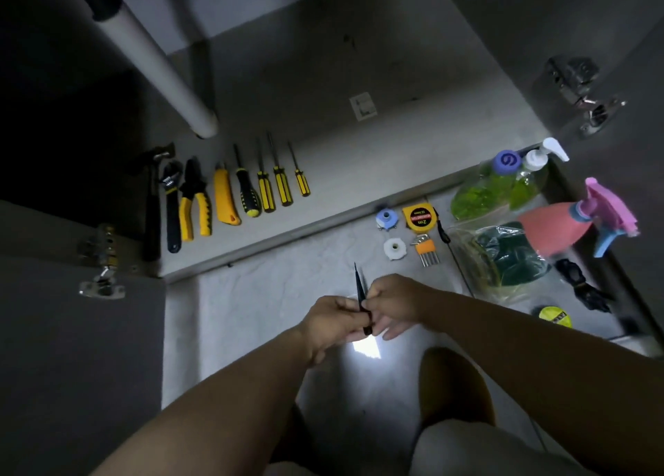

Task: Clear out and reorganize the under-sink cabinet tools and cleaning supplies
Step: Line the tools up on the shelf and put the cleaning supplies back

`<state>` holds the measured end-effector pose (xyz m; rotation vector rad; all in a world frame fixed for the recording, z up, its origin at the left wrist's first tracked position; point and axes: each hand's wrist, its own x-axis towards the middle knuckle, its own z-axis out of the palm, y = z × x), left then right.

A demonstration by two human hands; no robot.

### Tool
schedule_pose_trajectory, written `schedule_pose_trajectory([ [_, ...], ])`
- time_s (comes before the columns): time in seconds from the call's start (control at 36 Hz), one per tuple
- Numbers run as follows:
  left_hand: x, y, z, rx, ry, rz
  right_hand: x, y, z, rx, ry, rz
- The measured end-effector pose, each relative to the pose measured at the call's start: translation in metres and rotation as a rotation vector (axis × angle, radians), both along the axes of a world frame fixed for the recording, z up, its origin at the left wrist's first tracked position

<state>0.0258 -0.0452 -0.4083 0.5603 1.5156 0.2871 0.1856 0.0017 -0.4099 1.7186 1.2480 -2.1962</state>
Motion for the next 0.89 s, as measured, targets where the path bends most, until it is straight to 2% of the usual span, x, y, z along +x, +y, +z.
schedule_pose_trajectory([
  [0.11, -0.017, 0.018, 0.043, 0.095, -0.034, 0.026, -0.005, 0.012, 0.026, 0.105, 0.118, -0.095],
  [0.39, -0.061, 0.094, 0.171, 0.357, 0.069, 0.072, -0.059, 0.057, 0.124, 0.236, 0.458, -0.309],
  [0.44, -0.065, 0.105, 0.178, 0.388, 0.093, 0.073, -0.07, 0.064, 0.132, 0.367, 0.388, -0.255],
  [0.56, -0.071, 0.119, 0.176, 0.412, 0.112, 0.065, -0.086, 0.083, 0.13, 0.764, 0.037, -0.151],
  [0.61, -0.077, 0.126, 0.17, 0.463, 0.192, -0.001, -0.09, 0.095, 0.123, 0.883, -0.145, -0.091],
  [0.69, -0.092, 0.129, 0.154, 0.635, 0.478, -0.333, -0.089, 0.115, 0.11, 0.942, -0.398, -0.084],
  [0.75, -0.103, 0.12, 0.141, 0.703, 0.637, -0.593, -0.087, 0.128, 0.101, 0.947, -0.502, -0.076],
  [0.83, -0.112, 0.098, 0.111, 0.784, 0.758, -0.867, -0.088, 0.143, 0.089, 0.943, -0.615, -0.048],
  [0.89, -0.114, 0.086, 0.092, 0.763, 0.822, -0.977, -0.091, 0.149, 0.081, 0.935, -0.663, -0.031],
])
